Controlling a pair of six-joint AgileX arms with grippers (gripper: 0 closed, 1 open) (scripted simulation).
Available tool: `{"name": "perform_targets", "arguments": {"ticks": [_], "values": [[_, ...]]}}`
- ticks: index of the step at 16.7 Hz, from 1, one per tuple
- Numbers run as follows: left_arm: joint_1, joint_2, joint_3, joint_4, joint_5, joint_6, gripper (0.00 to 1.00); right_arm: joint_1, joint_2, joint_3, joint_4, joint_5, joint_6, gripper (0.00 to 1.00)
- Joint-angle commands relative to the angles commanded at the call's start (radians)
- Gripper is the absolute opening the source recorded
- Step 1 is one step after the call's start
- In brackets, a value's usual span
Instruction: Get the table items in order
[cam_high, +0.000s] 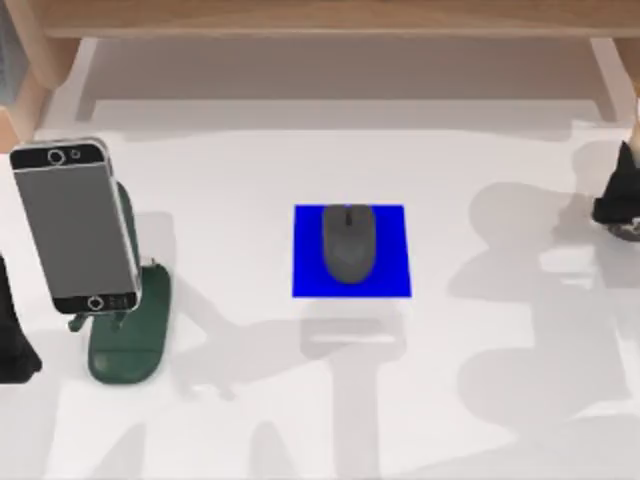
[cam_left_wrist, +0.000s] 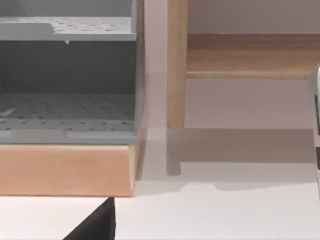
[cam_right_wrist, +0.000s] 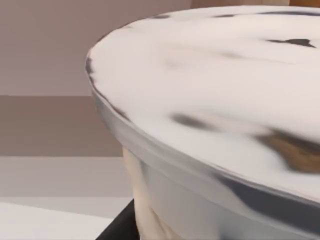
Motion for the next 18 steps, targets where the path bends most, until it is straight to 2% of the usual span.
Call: {"name": "perform_targets", "arguments": {"ticks": [9, 13, 18], "values": [[0.0, 0.0, 0.0, 0.0, 0.0, 0.0, 1.0, 0.008, -0.047, 0.009, -0.031, -0.001, 0.003, 0.0], [0.0, 0.0, 0.0, 0.0, 0.0, 0.0, 1.0, 0.099, -0.138, 0.096, -0.059, 0.006, 0.015, 0.0], [0.0, 0.0, 0.0, 0.0, 0.0, 0.0, 1.0, 0.237, -0.237, 0.277, -0.223, 0.046, 0.036, 0.0]]}}
